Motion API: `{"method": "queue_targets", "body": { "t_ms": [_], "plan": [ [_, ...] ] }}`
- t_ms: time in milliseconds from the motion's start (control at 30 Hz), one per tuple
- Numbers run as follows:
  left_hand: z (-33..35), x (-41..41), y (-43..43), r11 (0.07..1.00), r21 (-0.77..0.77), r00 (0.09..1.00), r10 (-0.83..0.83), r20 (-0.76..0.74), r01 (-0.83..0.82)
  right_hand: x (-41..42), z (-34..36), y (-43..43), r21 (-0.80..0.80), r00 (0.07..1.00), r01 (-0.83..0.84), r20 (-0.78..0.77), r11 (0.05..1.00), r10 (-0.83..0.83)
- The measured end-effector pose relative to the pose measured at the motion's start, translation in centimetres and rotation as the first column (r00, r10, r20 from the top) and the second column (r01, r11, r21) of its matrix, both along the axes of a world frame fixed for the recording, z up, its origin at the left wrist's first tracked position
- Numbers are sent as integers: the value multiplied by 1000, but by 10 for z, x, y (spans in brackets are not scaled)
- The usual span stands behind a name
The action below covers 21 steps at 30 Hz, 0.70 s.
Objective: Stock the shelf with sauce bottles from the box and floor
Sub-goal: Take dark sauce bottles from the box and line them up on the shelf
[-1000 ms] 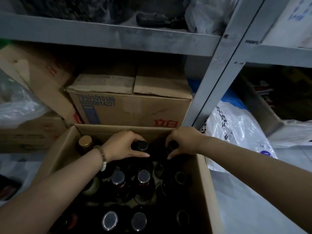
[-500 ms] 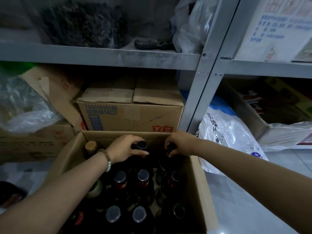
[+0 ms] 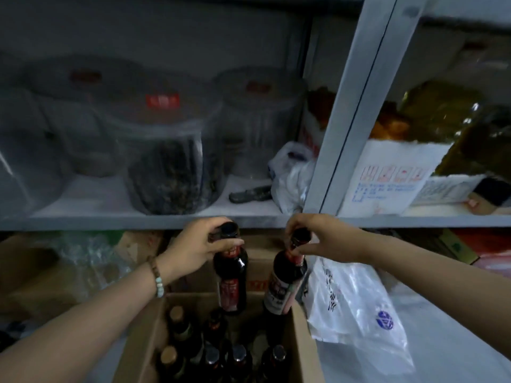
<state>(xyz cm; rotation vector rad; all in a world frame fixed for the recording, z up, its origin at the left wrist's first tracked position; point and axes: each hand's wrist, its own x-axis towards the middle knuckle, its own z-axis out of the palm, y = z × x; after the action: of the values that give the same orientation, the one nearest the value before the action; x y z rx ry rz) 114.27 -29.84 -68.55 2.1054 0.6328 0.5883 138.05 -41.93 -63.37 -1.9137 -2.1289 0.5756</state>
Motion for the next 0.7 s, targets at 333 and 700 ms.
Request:
{"method": "queue_targets", "body": {
  "t_ms": [333,700],
  "plan": [
    [352,-33,-20,995,72,977,56,204,-72,-34,365,-32,179,978,0,-206,984,38],
    [700,-105,-45,876,332,888,200,413,-351,-103,680,-25,447,837,-61,-464,893,289]
  ]
}}
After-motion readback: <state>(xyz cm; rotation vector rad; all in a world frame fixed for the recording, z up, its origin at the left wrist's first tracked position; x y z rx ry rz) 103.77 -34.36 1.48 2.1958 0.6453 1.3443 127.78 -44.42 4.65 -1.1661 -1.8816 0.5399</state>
